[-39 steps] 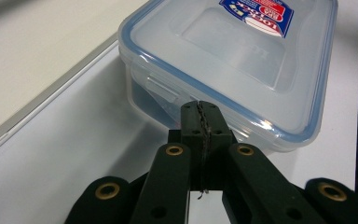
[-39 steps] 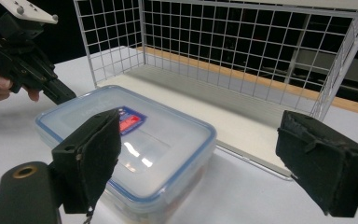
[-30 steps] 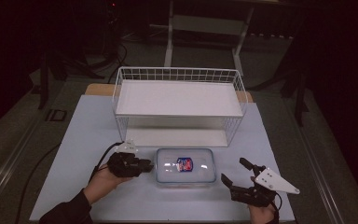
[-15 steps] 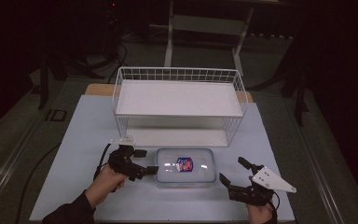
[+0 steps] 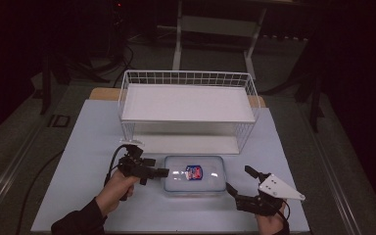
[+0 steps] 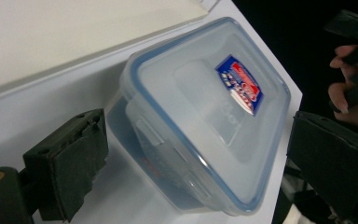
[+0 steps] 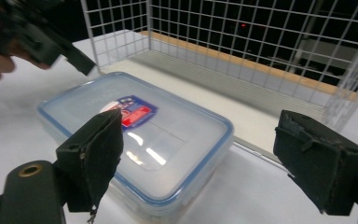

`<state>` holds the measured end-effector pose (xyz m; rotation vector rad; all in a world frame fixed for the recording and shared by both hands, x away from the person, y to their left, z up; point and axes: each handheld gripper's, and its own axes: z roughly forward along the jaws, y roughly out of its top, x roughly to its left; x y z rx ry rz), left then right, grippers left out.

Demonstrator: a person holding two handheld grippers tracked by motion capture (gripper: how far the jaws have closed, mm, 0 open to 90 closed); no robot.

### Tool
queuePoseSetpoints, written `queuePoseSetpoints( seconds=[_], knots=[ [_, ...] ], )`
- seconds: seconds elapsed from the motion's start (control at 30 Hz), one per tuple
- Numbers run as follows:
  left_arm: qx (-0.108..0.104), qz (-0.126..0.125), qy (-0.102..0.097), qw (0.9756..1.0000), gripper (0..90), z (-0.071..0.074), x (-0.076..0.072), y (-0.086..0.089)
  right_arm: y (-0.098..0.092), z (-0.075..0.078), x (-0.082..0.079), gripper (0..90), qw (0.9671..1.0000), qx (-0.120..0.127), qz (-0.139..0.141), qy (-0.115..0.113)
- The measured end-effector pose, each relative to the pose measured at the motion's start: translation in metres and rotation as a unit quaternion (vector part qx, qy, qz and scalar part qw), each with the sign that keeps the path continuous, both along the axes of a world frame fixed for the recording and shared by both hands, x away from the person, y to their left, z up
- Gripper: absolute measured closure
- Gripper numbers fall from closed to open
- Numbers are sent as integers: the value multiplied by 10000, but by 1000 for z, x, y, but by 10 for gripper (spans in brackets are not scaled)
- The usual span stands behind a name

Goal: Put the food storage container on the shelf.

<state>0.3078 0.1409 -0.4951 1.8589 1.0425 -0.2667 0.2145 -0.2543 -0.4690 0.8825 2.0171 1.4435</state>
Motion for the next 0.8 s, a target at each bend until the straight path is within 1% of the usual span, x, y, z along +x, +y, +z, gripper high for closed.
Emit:
queuePoseSetpoints(
  seconds=[0.03,0.07,0.1,0.13,0.17,0.2,0.23,0.27,0.3,0.33,0.37,0.4,0.43,0.47,0.5,0.53,0.57,0.6,0.63,0.67,0.7,0.73,0.77,0.8],
  knots=[
    [4,25,101,9999,49,-1,1,0,0,0,0,155,10000,0,0,0],
    [46,84,206,9997,53,-5,2,-1,-1,3,3,155,9999,-32,-34,141],
    [60,77,307,9995,53,-6,3,0,-2,4,4,154,9999,30,-61,159],
    [7,100,399,9992,53,-8,3,-1,-4,5,6,148,9997,96,-65,198],
    [4,119,448,9989,54,-10,4,-1,-5,6,8,140,9996,128,-85,240],
    [4,119,448,9989,60,-10,4,-1,-5,6,8,140,9996,128,-85,240],
    [-44,157,538,9984,60,-11,5,0,-5,6,10,136,9994,152,-95,291],
    [-129,174,626,9978,83,-13,6,0,-6,7,14,126,9990,163,-80,416],
    [-125,176,738,9970,89,-15,9,0,-5,8,16,124,9988,133,-97,465],
    [-125,176,738,9970,112,-15,9,0,-5,8,18,121,9986,113,-104,500],
    [-201,187,946,9951,115,-19,13,-1,-4,7,19,120,9985,122,-106,531],
    [-201,187,946,9951,139,-19,13,-1,-3,7,21,117,9981,146,-98,591],
    [-200,170,1072,9939,153,-23,15,-2,-2,6,22,117,9976,144,-104,664],
    [-200,170,1072,9939,154,-23,15,-2,-1,6,23,116,9974,150,-116,700],
    [-196,134,1146,9931,167,-25,16,-2,-1,5,23,112,9972,134,-115,721],
    [-153,151,1191,9926,167,-26,17,-4,-1,5,23,112,9972,134,-115,721],
    [-180,126,1244,9920,196,-26,17,-4,0,4,24,111,9972,136,-99,732],
    [-223,120,1293,9913,196,-28,18,-3,0,3,24,111,9971,128,-98,743],
    [-218,159,1315,9910,227,-28,18,-3,1,3,23,110,9970,125,-126,758],
    [-280,84,1345,9905,279,-29,18,-3,1,2,23,109,9970,187,-68,744],
    [-280,84,1345,9905,307,-29,18,-3,2,2,22,108,9971,188,-27,733],
    [-363,128,1369,9898,338,-30,19,-1,2,2,22,108,9974,160,-47,696],
    [-363,128,1369,9898,366,-30,19,-1,3,2,21,108,9974,167,-46,700],
    [-404,97,1424,9889,366,-31,20,0,3,2,21,108,9974,167,-46,700]
  ],
)
